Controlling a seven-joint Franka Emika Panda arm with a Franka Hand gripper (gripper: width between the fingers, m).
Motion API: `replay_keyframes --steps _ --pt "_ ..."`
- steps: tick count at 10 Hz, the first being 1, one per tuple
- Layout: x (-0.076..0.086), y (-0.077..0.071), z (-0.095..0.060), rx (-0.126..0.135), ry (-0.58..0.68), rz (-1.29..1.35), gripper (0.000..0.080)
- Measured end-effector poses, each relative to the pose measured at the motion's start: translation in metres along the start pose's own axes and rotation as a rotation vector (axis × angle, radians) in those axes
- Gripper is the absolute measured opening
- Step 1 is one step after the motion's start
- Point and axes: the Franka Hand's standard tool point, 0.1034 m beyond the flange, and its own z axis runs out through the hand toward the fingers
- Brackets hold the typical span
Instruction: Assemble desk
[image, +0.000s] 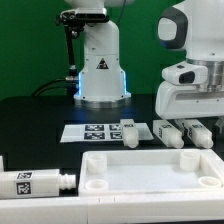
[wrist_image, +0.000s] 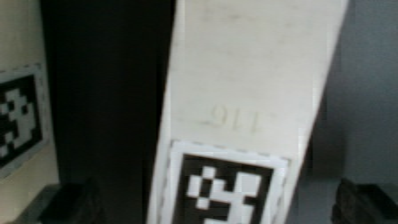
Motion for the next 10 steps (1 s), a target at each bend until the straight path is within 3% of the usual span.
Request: replay_keyframes --steps 1,2,3,4,6,8,10 --pt "0.000 0.000 0.000 0.000 0.000 0.000 0.0563" --pt "0.000 0.000 0.000 0.000 -0.001 0.000 0.0563" --pt "0.000 0.000 0.000 0.000 -0.001 0.000 0.0368" --pt "0.000 0.000 0.000 0.000 -0.001 -0.003 0.0284" --pt "0.000 -0.007 -0.006 -0.002 -0.002 -0.060 0.0284" --pt "0.009 -0.020 -0.026 -0.012 0.042 -0.351 0.0284" --pt "0.009 -0.019 -0.025 -0.025 0.043 -0.517 0.0284"
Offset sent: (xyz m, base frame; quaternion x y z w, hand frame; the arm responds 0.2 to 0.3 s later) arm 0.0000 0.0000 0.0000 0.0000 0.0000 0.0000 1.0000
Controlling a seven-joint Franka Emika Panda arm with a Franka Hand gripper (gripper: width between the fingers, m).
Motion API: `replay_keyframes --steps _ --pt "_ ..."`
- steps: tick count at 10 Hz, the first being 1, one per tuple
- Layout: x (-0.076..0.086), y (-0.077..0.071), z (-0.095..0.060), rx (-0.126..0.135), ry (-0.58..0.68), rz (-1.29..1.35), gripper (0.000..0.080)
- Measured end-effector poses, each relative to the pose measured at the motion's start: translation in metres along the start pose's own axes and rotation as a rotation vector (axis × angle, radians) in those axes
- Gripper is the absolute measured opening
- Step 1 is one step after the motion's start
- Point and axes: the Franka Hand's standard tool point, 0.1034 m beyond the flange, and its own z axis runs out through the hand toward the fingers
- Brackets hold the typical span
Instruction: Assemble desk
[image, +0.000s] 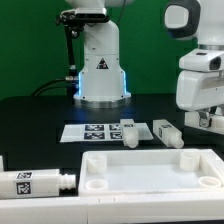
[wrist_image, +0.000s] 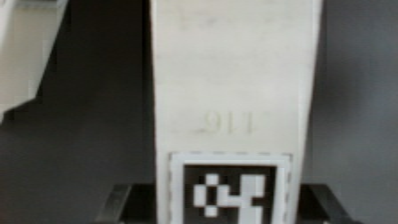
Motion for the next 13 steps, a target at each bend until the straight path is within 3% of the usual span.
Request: replay_keyframes --steps 2,4,7,9,11,13 --pt "0.001 0.004 -0.002 -0.006 0.001 -0.205 0.0284" --pt "0.007 0.013 -0.013 -0.029 0.018 -0.542 0.0284" --pt "0.005 0.016 -0.012 -0.039 0.007 -0.723 0.0284" --pt "0.012 0.025 -0.016 -0.056 -0.017 -1.074 0.0284" --pt "0.018 0.019 -0.018 -0.042 -0.066 -1.339 0.0284" --pt "0.015 0.021 -0.015 -0.050 -0.065 -1.469 0.0284"
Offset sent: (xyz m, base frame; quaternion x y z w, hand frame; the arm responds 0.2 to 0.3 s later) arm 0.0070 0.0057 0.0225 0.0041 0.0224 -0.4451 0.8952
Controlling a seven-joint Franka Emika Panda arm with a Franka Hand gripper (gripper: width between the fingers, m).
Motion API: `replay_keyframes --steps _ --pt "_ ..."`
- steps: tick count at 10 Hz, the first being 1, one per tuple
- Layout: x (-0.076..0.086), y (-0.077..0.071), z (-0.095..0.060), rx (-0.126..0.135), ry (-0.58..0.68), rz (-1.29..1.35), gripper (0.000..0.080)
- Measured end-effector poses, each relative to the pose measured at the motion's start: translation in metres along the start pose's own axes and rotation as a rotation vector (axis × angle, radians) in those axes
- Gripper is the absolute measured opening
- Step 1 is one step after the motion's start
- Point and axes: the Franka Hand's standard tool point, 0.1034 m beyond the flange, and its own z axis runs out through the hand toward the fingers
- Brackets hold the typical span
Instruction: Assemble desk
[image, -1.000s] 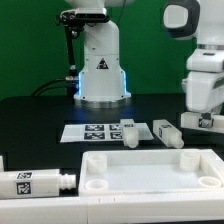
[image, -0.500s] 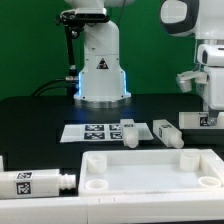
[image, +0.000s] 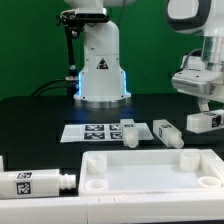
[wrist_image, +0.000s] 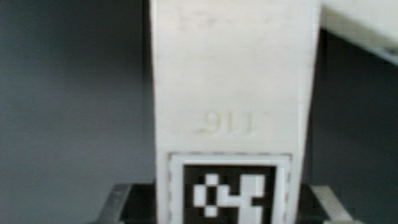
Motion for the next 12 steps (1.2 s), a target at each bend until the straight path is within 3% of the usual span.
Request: replay_keyframes --steps 3,5,10,11,12 --pt "-0.003 -0.003 0.003 0.010 -0.030 -0.205 0.0284" --pt "0.004 -0.009 0.011 0.068 -0.051 -0.538 0.0284" --pt "-0.007 -0.014 0.015 0.094 -0.085 -0.795 0.0285" --pt "0.000 -0.021 0.022 0.151 -0.089 -0.826 0.0285" --pt "0.009 -0.025 0.030 0.179 -0.086 -0.795 0.0285"
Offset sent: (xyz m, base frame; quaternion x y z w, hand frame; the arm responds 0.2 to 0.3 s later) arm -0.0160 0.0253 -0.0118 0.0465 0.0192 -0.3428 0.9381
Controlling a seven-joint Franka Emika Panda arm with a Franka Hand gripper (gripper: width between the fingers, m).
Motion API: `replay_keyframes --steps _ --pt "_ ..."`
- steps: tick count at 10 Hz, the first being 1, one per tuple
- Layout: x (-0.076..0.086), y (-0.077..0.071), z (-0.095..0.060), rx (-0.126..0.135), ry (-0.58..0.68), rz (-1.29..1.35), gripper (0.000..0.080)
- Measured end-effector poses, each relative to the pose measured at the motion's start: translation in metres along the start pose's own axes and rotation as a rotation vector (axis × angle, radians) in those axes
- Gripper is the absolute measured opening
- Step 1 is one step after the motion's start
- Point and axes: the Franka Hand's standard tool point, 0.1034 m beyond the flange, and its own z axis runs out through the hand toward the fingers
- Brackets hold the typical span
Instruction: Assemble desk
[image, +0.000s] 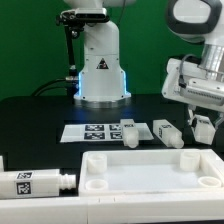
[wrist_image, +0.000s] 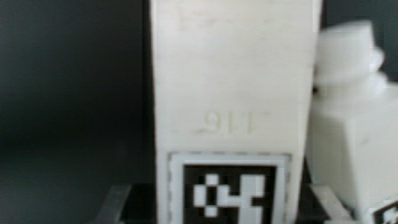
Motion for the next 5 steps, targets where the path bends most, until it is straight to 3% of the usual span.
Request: replay_keyframes --steps 3,5 --pt "0.0077 0.0083 0.0043 0.035 0.012 0.062 0.0285" --pt "0.0060 0.0058 0.0052 0.036 0.014 0.071 0.0285"
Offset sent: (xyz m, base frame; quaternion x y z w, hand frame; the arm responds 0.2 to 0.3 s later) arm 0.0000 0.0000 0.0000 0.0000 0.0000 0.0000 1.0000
